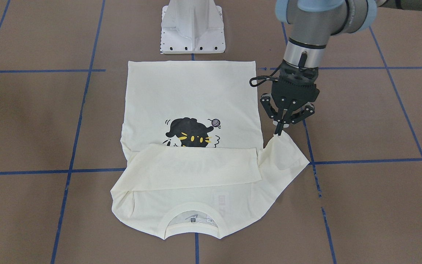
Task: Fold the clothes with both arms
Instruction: 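Fold the sleeve with the left gripper across the chest and release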
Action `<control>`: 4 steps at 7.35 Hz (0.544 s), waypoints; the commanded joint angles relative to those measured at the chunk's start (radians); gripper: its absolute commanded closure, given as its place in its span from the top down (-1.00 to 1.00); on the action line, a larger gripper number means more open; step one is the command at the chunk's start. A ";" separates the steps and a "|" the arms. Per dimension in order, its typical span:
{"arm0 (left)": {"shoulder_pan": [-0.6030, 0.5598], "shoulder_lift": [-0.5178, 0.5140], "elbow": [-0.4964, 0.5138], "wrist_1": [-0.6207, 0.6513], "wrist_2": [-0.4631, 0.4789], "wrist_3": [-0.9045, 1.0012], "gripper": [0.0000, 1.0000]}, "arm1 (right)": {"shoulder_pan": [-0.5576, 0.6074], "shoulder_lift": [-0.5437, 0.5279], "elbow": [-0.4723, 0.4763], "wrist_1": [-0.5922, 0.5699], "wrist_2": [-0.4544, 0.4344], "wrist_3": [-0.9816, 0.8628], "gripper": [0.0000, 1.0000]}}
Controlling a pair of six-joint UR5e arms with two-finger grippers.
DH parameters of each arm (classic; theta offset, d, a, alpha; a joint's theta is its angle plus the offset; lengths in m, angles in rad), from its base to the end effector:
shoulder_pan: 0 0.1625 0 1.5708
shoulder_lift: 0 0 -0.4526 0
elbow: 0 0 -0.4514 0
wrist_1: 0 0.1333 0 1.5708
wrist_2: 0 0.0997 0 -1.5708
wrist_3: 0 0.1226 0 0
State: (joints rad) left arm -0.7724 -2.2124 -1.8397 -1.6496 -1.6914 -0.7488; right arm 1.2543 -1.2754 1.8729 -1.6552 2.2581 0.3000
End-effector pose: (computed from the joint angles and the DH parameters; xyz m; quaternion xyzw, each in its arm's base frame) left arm 0.4216 -0.5763 0.1521 0.3019 0.3690 0.0504 0.8776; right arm -0.1459 -0.6239 0.3752 0.1288 -0.3830 -0.0930 0.9100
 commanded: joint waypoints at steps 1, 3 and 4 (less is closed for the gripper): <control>0.011 -0.389 0.330 0.080 0.007 -0.223 -1.00 | 0.011 -0.002 0.000 0.000 0.003 0.001 1.00; 0.162 -0.532 0.517 0.021 0.190 -0.310 -1.00 | 0.016 -0.004 -0.001 -0.002 0.003 0.002 1.00; 0.241 -0.544 0.581 -0.063 0.284 -0.320 -1.00 | 0.017 -0.005 -0.001 -0.002 0.001 0.002 1.00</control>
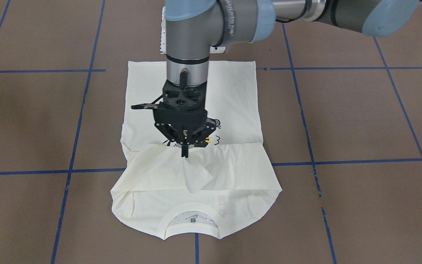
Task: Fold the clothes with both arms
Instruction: 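Fold the sleeve with the left gripper across the chest and release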
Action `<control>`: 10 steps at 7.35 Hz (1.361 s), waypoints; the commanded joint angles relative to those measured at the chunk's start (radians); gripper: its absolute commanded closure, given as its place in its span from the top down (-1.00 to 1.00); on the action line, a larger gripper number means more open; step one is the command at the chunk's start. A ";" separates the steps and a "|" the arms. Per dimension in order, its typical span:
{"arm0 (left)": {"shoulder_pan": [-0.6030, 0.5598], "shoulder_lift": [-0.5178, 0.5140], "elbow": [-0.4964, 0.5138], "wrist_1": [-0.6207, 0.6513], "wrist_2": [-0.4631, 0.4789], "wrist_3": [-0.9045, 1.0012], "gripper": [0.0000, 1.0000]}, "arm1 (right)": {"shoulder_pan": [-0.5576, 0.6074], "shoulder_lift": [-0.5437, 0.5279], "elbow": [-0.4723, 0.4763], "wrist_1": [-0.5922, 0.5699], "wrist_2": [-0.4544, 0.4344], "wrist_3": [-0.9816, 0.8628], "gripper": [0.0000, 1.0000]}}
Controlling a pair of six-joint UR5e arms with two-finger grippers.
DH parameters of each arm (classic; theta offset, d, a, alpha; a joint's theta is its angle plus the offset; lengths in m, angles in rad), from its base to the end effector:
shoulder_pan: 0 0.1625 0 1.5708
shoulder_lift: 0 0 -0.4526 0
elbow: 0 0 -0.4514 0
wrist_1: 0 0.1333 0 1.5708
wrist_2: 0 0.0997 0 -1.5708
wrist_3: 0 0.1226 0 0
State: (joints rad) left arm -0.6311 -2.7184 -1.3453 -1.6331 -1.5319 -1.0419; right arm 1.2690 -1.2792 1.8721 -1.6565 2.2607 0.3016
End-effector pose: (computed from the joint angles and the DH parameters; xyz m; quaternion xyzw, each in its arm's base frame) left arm 0.5988 -0.6086 -0.0266 0.2733 0.3858 -0.0542 0.8795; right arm -0.1367 -0.6252 0.3780 0.1282 -0.3827 -0.0849 0.9110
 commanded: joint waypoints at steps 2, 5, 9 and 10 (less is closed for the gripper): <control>0.149 -0.043 0.205 -0.247 0.197 -0.011 -1.00 | 0.003 -0.003 -0.001 0.000 -0.001 0.005 1.00; 0.200 -0.037 0.258 -0.426 0.205 0.030 0.97 | 0.003 0.000 -0.002 0.000 -0.004 0.004 1.00; 0.150 -0.003 0.201 -0.455 0.041 -0.023 1.00 | -0.008 0.018 0.004 0.003 -0.004 0.016 1.00; 0.113 0.058 0.107 -0.417 -0.047 0.047 1.00 | -0.020 0.011 0.002 0.035 -0.003 0.019 1.00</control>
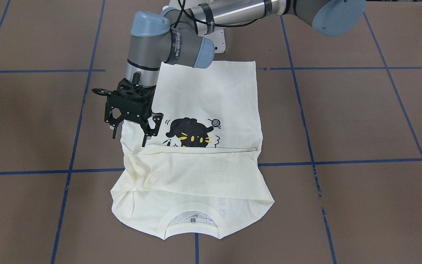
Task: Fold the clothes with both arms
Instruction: 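Fold the sleeve with the left gripper across the chest and release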
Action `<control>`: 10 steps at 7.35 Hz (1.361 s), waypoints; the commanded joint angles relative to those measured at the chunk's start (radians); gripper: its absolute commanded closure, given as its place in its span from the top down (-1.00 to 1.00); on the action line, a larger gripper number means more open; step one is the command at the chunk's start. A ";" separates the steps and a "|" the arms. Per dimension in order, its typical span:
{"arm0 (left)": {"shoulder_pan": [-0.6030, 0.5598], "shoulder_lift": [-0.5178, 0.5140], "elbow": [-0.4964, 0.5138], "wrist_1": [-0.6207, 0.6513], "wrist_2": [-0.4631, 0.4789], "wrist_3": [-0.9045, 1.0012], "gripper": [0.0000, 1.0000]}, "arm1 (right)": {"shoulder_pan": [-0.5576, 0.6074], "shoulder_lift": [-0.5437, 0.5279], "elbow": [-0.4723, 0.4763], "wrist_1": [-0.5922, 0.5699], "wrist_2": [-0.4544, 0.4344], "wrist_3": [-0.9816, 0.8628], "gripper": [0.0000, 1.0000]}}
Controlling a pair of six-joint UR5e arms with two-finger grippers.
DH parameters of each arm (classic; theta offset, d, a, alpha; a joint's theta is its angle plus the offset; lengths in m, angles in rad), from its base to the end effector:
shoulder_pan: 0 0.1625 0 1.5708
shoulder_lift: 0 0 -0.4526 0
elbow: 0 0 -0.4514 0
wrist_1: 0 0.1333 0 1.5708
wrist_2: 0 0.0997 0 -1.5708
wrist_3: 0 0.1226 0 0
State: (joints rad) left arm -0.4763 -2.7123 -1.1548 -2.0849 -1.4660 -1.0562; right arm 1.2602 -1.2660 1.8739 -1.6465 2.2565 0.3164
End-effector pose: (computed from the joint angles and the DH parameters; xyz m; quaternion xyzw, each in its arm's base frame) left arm 0.7301 -0.5411 -0.0033 0.3133 0.4901 -0.0149 0.8133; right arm -0.1427 -0.6268 0.3676 0.1356 -0.3849 -0.0858 0.9089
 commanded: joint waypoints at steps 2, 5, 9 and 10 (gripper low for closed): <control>-0.070 0.219 -0.367 0.228 -0.146 0.183 1.00 | -0.104 -0.012 0.002 0.159 -0.015 0.242 1.00; -0.100 0.487 -0.671 0.292 -0.195 0.300 1.00 | -0.299 -0.083 0.129 0.315 -0.158 0.618 1.00; -0.055 0.822 -0.919 0.191 -0.183 -0.011 1.00 | -0.803 -0.268 0.424 0.317 -0.606 1.153 1.00; 0.011 0.894 -0.950 0.116 -0.181 -0.113 1.00 | -0.914 -0.300 0.456 0.318 -0.712 1.250 1.00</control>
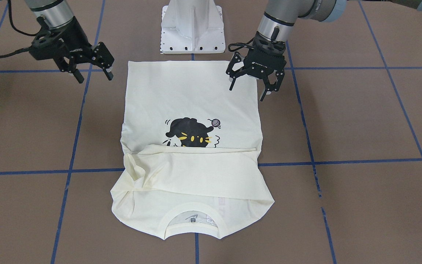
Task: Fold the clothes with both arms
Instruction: 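Move both grippers down to the shirt's hem corners nearest the robot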
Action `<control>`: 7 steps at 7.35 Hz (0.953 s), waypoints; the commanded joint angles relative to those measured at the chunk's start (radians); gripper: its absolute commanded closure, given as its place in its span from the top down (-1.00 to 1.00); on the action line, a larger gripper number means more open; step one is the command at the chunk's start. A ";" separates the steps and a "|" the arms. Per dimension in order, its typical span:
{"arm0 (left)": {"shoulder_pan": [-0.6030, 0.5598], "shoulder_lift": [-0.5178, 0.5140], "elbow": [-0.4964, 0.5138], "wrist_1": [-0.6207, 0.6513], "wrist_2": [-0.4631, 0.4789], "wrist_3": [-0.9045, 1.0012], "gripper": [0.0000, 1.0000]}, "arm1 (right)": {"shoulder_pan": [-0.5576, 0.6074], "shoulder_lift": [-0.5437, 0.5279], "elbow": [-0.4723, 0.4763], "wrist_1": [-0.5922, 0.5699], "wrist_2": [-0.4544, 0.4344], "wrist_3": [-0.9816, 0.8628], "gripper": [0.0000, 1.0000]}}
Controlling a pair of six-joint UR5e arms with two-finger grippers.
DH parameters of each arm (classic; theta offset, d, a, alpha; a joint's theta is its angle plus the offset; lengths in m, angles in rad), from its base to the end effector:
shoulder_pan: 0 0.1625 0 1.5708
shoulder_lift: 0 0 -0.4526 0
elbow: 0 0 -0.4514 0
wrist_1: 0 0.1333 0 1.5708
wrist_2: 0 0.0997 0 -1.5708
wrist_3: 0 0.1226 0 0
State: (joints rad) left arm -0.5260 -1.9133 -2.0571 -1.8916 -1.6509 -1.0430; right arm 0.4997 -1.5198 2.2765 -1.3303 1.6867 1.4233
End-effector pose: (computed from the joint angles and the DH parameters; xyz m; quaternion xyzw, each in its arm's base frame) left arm 0.4650 -0.4127 0.2150 0.2441 0.4865 0.0225 0.8386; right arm -0.3885 -0.3478 0.2870 0.1036 -0.4688 0.1263 0.8681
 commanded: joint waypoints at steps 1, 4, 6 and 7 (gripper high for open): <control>0.123 0.155 -0.051 -0.154 0.009 -0.263 1.00 | -0.241 -0.066 0.073 0.034 -0.236 0.252 1.00; 0.338 0.362 -0.048 -0.352 0.180 -0.584 0.24 | -0.392 -0.278 0.072 0.307 -0.374 0.429 0.87; 0.397 0.361 -0.032 -0.249 0.181 -0.681 -0.05 | -0.430 -0.292 0.072 0.304 -0.435 0.456 0.89; 0.411 0.358 -0.023 -0.223 0.198 -0.680 -0.03 | -0.438 -0.292 0.070 0.304 -0.441 0.457 0.91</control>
State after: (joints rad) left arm -0.1423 -1.5550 -2.0900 -2.1589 -1.4678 -1.7032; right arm 0.0767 -1.8063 2.3482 -1.0281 1.2623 1.8726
